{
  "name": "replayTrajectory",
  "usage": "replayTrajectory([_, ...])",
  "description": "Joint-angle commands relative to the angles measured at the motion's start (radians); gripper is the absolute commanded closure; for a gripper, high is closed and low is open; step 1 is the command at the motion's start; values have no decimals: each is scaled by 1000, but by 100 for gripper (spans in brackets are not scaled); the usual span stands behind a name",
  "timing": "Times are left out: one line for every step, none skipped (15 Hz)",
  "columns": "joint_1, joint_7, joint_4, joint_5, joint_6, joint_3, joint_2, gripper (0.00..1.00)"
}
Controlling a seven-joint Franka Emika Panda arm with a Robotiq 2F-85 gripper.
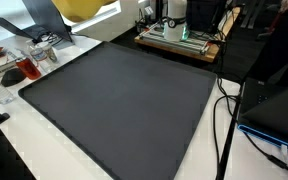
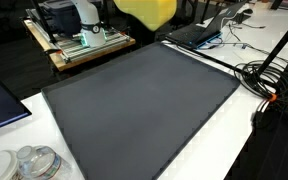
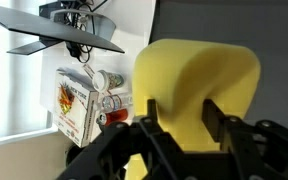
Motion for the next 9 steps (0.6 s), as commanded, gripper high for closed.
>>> replayTrajectory([13,17,5,-28,-32,5,-2,18])
replayTrajectory([14,14,4,-27,-34,6,-2,12])
replayTrajectory([14,12,5,-25,-33,7,-3,4])
replayTrajectory([14,11,6,-25,-35,8,-1,1])
replayTrajectory([14,10,7,-24,-35,8,1,0])
replayTrajectory([14,10,8,-24,-35,9,2,0])
replayTrajectory([14,10,8,-23,-36,9,3,0])
replayTrajectory([13,5,10,-18,-37,8,4,0])
replayTrajectory([12,3,10,-14,-34,7,4,0])
